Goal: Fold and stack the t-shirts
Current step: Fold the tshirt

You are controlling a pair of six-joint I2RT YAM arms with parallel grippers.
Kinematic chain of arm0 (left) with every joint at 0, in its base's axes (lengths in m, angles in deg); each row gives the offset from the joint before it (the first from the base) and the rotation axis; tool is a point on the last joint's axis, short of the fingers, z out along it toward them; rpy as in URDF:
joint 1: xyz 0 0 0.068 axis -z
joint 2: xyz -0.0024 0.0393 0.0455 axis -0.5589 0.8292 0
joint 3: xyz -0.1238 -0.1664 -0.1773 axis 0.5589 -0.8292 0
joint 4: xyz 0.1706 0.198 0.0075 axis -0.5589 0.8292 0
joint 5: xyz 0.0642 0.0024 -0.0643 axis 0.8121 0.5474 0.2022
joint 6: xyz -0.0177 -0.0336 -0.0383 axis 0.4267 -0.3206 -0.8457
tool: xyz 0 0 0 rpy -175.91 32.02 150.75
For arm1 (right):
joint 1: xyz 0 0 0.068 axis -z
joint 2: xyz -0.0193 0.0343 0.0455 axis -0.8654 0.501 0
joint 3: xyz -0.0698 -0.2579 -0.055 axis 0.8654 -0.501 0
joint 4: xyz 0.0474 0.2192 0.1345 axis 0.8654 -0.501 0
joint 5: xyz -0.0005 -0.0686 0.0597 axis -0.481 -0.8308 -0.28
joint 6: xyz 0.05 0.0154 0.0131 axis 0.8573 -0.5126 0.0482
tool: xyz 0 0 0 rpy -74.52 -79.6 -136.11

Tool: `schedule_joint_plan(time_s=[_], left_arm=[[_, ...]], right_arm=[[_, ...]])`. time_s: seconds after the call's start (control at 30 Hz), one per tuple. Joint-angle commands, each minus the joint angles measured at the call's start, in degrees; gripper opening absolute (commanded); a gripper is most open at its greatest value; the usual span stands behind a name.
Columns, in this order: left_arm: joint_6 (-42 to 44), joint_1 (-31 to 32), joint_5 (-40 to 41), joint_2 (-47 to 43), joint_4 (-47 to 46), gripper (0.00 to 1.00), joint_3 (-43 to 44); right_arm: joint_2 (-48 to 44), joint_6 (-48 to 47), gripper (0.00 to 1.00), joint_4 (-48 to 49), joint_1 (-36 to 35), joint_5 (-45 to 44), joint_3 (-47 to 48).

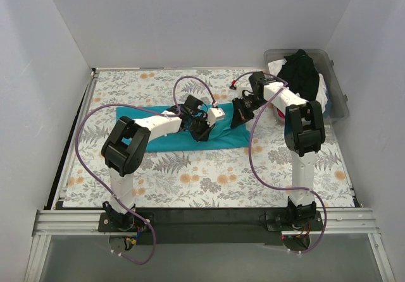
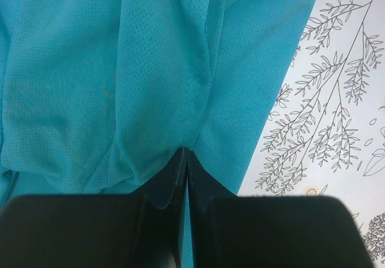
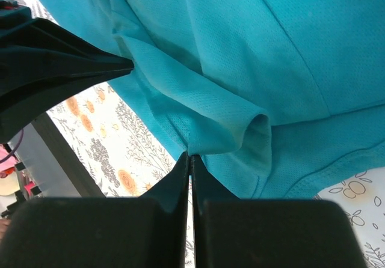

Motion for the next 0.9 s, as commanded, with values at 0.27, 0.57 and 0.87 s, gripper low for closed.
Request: schedule_joint_plan(time_s=[0.27,0.57,0.87], left_arm=[[-2.5,-2.9,-11.5,-12.7,-0.5,0.14,-3.2],[-4.0,-2.9,-12.6,-13.2,0.5,0.24,-4.7],[-5.1,-1.3,-9.5,-9.8,0.0,0.25,-4.6]], right_arm=[[4.9,3.2,0.01,1.7,1.7,10.9,7.4],[9.0,10.2,0.01,8.3,3.1,13.8,9.0],[7.6,22.0,0.01,20.3,6.1,20.6,1.2]])
